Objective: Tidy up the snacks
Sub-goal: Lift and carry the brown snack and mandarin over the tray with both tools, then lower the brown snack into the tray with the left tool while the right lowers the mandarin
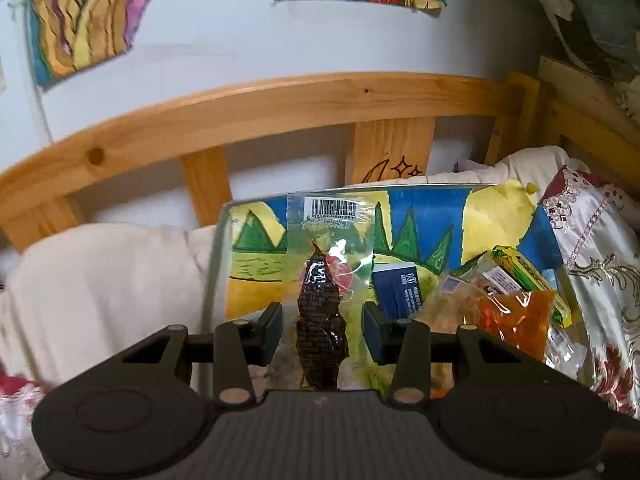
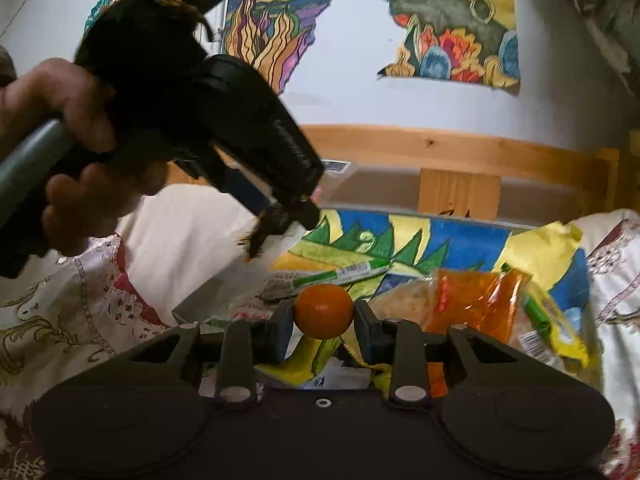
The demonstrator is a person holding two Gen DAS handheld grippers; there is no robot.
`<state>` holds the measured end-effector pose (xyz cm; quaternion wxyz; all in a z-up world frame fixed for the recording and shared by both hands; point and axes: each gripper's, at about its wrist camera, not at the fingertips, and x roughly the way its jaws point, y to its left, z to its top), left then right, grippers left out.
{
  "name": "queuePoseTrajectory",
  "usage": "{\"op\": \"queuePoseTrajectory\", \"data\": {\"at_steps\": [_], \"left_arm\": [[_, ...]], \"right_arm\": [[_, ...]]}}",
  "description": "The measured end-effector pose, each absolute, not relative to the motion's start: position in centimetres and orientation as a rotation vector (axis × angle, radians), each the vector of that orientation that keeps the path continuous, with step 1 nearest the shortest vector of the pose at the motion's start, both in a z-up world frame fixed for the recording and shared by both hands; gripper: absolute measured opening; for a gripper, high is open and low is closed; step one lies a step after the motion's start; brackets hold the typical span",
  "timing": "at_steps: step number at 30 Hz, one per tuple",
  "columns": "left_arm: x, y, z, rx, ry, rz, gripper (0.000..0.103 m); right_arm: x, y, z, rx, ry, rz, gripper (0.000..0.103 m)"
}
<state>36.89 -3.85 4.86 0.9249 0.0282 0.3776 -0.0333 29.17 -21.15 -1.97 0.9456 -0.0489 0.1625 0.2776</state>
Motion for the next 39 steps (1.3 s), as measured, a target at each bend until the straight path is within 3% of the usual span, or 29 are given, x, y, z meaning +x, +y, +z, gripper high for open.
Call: {"op": "queuePoseTrajectory", "data": {"at_steps": [17, 39], "left_arm": [[39.7, -3.3, 0.6, 0.079, 0.831, -0.167, 0.047], [39.2, -4.2, -0.6, 0.114, 0.878, -0.176, 0.050]], "right_arm": [[29.9, -20.9, -4.1, -0.115, 0.411, 0.562, 0.036], [30.0, -21.0, -4.4, -0.110, 0.437, 0.562, 0.036]]}}
